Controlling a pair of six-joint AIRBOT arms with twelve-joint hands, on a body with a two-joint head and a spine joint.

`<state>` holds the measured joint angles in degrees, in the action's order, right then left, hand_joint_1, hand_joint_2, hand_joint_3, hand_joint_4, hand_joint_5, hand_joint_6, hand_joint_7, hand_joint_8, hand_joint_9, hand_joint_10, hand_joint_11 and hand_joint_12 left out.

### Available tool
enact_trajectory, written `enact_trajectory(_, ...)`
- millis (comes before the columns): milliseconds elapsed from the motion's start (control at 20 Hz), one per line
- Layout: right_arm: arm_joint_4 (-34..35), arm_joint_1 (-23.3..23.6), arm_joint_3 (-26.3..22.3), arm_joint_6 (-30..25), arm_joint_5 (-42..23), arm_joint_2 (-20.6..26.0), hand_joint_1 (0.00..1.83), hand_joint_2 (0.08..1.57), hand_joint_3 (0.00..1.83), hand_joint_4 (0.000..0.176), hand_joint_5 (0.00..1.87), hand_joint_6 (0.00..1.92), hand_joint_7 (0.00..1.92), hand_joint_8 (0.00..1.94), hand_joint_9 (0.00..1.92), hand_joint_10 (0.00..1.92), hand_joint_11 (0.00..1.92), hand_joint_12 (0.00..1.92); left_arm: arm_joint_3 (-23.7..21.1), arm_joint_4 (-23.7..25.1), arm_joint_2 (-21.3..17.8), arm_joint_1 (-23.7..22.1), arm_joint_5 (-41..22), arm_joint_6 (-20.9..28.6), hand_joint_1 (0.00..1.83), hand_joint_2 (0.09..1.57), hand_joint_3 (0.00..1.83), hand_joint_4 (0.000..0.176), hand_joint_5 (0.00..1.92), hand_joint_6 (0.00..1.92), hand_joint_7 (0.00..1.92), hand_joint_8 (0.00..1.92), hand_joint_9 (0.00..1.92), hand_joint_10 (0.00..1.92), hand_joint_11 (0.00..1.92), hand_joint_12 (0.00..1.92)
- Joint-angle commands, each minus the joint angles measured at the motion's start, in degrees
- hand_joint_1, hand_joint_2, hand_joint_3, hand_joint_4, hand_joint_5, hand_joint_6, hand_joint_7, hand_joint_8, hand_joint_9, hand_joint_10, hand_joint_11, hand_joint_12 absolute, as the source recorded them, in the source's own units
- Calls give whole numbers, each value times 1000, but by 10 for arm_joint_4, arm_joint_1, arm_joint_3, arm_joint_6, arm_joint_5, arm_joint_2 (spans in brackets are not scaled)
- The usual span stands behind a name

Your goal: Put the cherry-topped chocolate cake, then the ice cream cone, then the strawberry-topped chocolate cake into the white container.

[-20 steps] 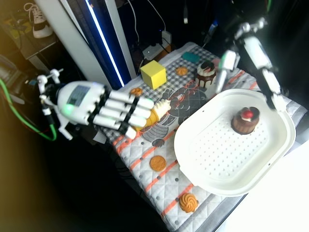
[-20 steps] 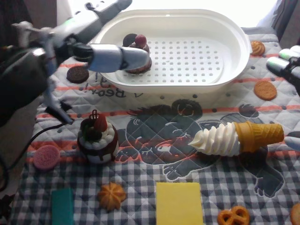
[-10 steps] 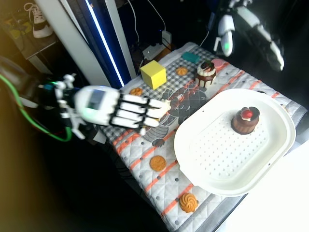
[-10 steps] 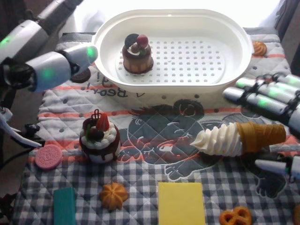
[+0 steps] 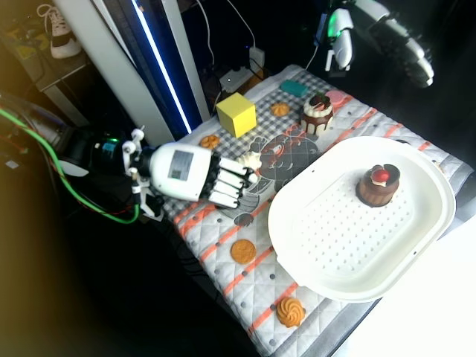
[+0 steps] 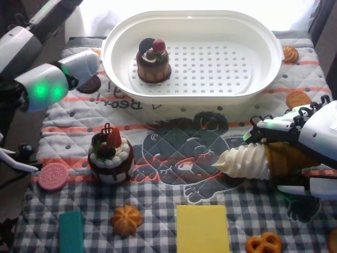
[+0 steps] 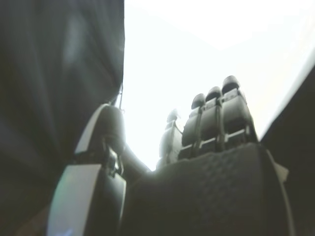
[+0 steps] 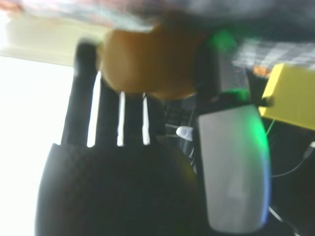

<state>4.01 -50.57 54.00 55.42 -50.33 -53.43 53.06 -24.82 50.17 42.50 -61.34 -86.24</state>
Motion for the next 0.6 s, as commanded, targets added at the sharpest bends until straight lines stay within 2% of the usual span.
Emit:
enact_trajectory(0, -1, 9, -3, -1, -98, 13, 1158, 1299, 1, 0, 599, 1395, 734, 1609, 636, 1639, 526, 1914, -2, 18, -6, -2, -74, 2, 477, 1348, 9, 151, 0, 0, 0, 0, 0, 0, 0, 0)
enact_trajectory(50, -2, 11, -6, -1, -109, 18, 1152, 1302, 1, 0, 590, 1409, 736, 1612, 599, 1674, 478, 1920, -4, 18, -6, 0, -75, 2, 458, 1348, 7, 151, 0, 0, 0, 0, 0, 0, 0, 0)
enact_trajectory(100, -2, 15, -7, 0, -124, 25, 1158, 1304, 1, 0, 591, 1397, 736, 1639, 614, 1735, 534, 1921, -6, 18, -7, 4, -76, 2, 468, 1353, 7, 142, 0, 0, 0, 0, 0, 0, 0, 0)
enact_trajectory(150, -2, 23, -6, 0, -132, 29, 1172, 1291, 0, 0, 584, 1407, 784, 1555, 692, 1677, 614, 1921, -9, 18, -8, 11, -77, 2, 459, 1357, 7, 130, 0, 0, 0, 0, 0, 0, 0, 0)
enact_trajectory(200, -2, 35, -2, 1, -134, 32, 1167, 1289, 0, 0, 580, 1424, 789, 1531, 728, 1633, 654, 1921, -14, 18, -10, 20, -81, 2, 458, 1361, 8, 138, 0, 0, 0, 0, 0, 0, 0, 0)
enact_trajectory(250, -2, 47, 5, 2, -133, 32, 1184, 1286, 0, 0, 622, 1282, 762, 1638, 747, 1764, 651, 1921, -18, 18, -11, 28, -87, 2, 477, 1364, 7, 112, 0, 0, 0, 0, 0, 0, 0, 0)
enact_trajectory(300, -2, 61, 13, 2, -129, 30, 1195, 1268, 0, 0, 656, 1234, 788, 1596, 724, 1736, 645, 1921, -22, 18, -11, 35, -92, 2, 480, 1359, 5, 116, 0, 0, 0, 0, 0, 0, 0, 0)
enact_trajectory(350, -1, 78, 25, 3, -120, 25, 1192, 1261, 0, 0, 647, 1278, 804, 1531, 648, 1640, 584, 1921, -25, 18, -12, 40, -96, 2, 504, 1359, 3, 124, 0, 0, 0, 0, 0, 0, 0, 0)
enact_trajectory(400, 0, 99, 40, 3, -101, 15, 1178, 1260, 0, 0, 650, 1305, 801, 1503, 599, 1581, 501, 1921, -29, 18, -14, 46, -101, 2, 504, 1358, 2, 118, 0, 0, 0, 0, 0, 0, 0, 0)
enact_trajectory(450, 0, 142, 68, 16, -58, -7, 1150, 1258, 0, 0, 721, 1285, 744, 1518, 569, 1525, 409, 1921, -34, 20, -16, 55, -109, 2, 523, 1364, 4, 124, 0, 0, 0, 0, 0, 0, 0, 0)
enact_trajectory(500, 0, 148, 72, 18, -52, -10, 1150, 1258, 0, 0, 721, 1285, 744, 1518, 569, 1525, 409, 1921, -34, 21, -16, 55, -109, 2, 523, 1364, 4, 124, 0, 0, 0, 0, 0, 0, 0, 0)
enact_trajectory(550, 0, 180, 95, 27, -17, -32, 1108, 1295, 11, 2, 692, 1446, 625, 1546, 516, 1441, 433, 1843, -35, 22, -16, 58, -109, 2, 551, 1369, 4, 123, 0, 0, 0, 0, 0, 0, 0, 0)
